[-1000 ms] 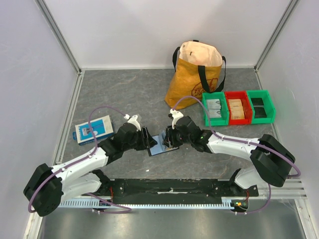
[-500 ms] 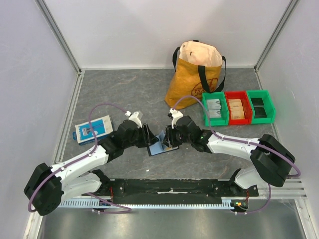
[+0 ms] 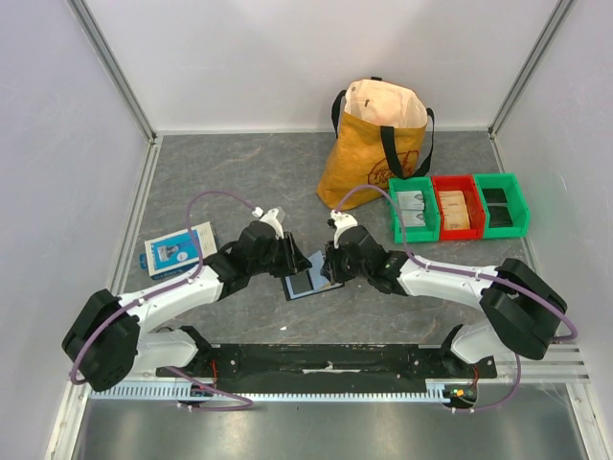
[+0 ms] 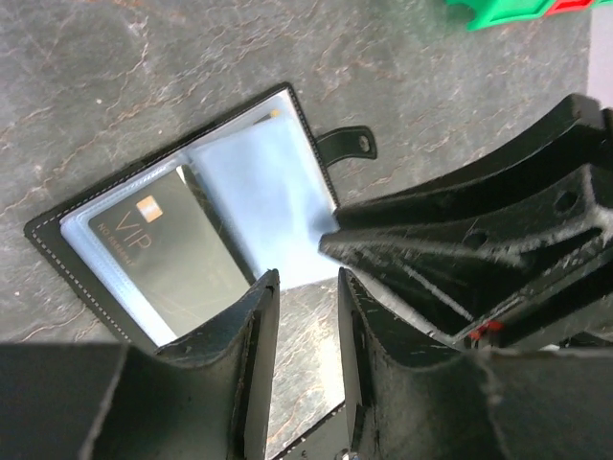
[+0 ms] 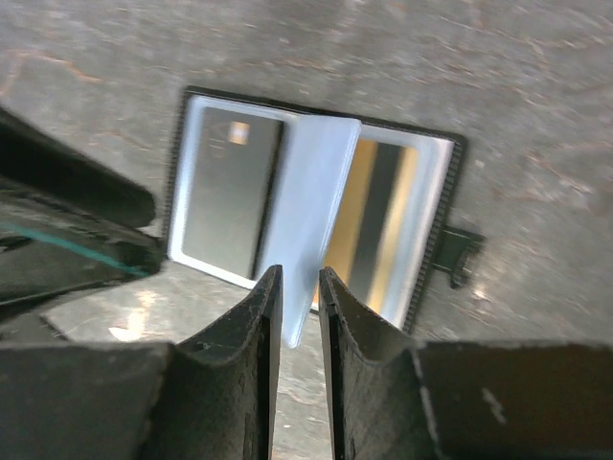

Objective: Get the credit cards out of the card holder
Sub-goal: Remove the credit card from the card holder.

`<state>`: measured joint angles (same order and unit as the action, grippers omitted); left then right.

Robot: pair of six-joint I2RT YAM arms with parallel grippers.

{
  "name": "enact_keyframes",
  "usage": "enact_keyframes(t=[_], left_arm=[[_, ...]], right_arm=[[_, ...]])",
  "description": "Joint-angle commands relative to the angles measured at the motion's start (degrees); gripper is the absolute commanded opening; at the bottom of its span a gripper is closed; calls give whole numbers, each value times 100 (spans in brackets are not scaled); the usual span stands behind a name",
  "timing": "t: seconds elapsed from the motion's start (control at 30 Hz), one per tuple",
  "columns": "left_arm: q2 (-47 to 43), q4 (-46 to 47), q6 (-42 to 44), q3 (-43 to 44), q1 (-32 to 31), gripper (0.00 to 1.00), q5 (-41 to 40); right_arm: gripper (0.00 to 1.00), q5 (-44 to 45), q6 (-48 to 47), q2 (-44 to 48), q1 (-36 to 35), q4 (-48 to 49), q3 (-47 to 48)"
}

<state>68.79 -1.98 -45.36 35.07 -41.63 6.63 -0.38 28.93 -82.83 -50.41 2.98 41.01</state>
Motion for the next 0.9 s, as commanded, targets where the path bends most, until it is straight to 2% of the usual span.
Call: enact_keyframes(t=[0.0,0.13,0.23,0.43,0.7,0.87], left_arm=[[29,180,1,-263,-12,37,-56],[99,172,45,-466,-21,36,-267],[274,180,107,-518,-21,34,-329],[582,180,186,-536,-21,28,-549],[696,172,160,-756,5,22,-637],[697,180,107,-870,32,13,-646]], right_arm=[[30,1030,-19,65,-30,-579,-102],[39,1216,-115,328,-30,-615,-67],[42,787,-308,434,-21,-177,-24],[42,-329,-213,-198,-12,474,275],[41,-972,209,-945,242,1458,214],[39,-1420,490,-1262,488,2047,47]])
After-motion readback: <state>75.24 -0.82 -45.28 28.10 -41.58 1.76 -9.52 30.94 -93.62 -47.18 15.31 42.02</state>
